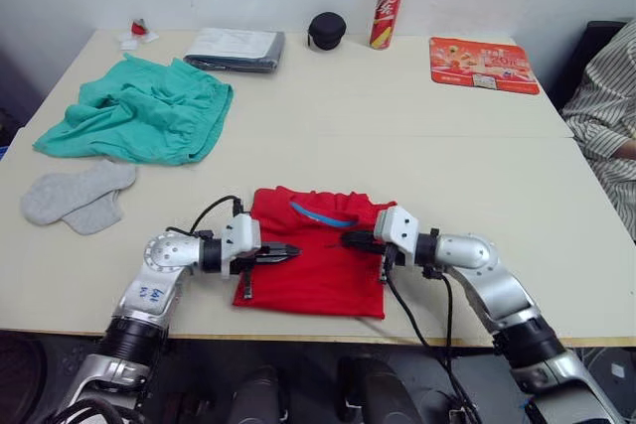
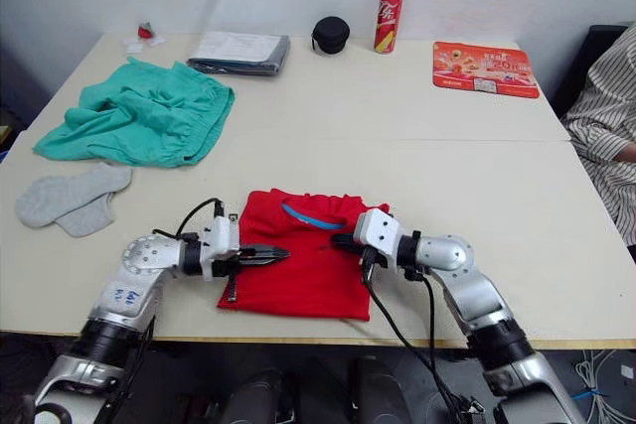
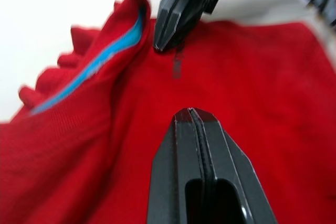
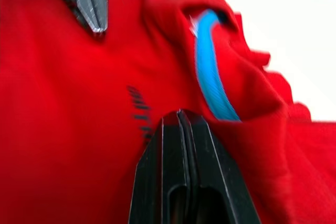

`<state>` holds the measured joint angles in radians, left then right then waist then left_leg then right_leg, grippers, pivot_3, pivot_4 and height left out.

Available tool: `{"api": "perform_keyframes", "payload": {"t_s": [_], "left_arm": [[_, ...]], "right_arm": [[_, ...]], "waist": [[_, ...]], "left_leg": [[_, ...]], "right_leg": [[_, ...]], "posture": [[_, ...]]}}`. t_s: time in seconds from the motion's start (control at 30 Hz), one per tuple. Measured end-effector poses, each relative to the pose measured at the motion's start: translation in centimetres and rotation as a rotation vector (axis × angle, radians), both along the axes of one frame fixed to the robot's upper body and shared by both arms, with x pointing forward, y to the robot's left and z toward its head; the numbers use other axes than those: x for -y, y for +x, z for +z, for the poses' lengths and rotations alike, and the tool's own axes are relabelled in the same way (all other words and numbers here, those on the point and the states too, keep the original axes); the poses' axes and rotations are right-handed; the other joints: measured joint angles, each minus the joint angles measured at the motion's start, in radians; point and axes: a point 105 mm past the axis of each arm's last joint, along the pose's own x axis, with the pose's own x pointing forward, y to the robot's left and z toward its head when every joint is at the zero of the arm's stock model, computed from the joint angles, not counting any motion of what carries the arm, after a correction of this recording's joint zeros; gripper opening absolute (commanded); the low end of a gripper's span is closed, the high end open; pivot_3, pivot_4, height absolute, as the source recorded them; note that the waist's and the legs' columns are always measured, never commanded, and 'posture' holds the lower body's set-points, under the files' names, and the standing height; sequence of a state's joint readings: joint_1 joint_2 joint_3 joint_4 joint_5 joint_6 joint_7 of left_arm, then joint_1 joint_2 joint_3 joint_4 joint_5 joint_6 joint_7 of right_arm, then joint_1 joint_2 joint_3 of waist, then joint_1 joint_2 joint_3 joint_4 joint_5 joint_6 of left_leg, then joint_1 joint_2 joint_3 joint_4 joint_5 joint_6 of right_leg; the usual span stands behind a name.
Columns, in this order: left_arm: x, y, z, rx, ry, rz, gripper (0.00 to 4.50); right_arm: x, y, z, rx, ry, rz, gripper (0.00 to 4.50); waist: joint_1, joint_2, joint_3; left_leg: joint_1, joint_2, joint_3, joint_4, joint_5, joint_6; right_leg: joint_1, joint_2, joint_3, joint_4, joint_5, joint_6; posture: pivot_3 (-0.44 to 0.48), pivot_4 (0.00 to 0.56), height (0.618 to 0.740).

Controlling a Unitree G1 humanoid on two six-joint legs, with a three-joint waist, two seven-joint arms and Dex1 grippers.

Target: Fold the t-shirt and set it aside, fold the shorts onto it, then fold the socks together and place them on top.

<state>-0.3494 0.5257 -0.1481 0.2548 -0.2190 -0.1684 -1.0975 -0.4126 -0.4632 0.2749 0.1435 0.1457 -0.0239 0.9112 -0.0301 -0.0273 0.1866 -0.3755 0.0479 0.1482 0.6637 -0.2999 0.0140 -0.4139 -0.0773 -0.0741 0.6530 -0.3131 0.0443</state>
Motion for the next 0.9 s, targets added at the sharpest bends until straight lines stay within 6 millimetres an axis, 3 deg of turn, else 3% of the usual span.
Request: {"api": "perform_keyframes", "payload": {"t_s": [0.33, 0.53, 0.6, 0.77, 0.9], "left_arm": [[-0.2, 0.8, 0.1, 0.032, 0.002, 0.043, 0.00], [-0.4, 1.4, 0.4, -0.069, -0.099, 0.104, 0.00], [0.0, 1.9, 0.7, -0.104, -0.143, 0.127, 0.00], [0.5, 4.2, 3.5, -0.073, -0.203, 0.195, 0.00], [0.4, 6.3, 2.8, -0.057, -0.159, 0.279, 0.00]], "right_arm": [[-1.0, 6.1, 1.2, -0.030, 0.195, -0.275, 0.02], [1.5, 7.7, 1.4, -0.057, 0.275, -0.432, 0.02], [1.9, 7.0, 2.1, -0.040, 0.307, -0.400, 0.02], [1.4, 3.0, 4.2, 0.008, 0.306, -0.215, 0.02], [-0.1, 0.0, 2.5, -0.053, 0.242, -0.135, 0.02]], "waist": [[-0.001, 0.000, 0.000], [-0.001, 0.001, 0.000], [0.001, 0.001, 0.000], [0.002, 0.001, 0.000], [0.000, 0.001, 0.000]], "left_leg": [[0.002, 0.000, 0.000, 0.000, 0.001, -0.001], [0.001, 0.000, 0.000, 0.000, 0.001, -0.001], [0.001, 0.000, -0.001, 0.000, 0.001, -0.001], [0.000, 0.000, -0.001, -0.001, 0.001, -0.001], [0.001, 0.000, -0.001, -0.001, 0.001, -0.001]], "right_leg": [[0.000, -0.001, 0.000, 0.004, 0.000, 0.000], [0.000, -0.002, 0.000, 0.003, 0.000, 0.000], [0.000, -0.001, 0.000, 0.003, 0.000, 0.000], [0.000, -0.001, 0.000, 0.002, 0.000, 0.000], [0.000, 0.000, -0.001, 0.002, 0.000, 0.000]], "posture": [[0.000, 0.150, 0.740], [0.000, 0.150, 0.740], [0.000, 0.150, 0.740], [0.000, 0.150, 0.740], [0.000, 0.150, 0.740]]}}
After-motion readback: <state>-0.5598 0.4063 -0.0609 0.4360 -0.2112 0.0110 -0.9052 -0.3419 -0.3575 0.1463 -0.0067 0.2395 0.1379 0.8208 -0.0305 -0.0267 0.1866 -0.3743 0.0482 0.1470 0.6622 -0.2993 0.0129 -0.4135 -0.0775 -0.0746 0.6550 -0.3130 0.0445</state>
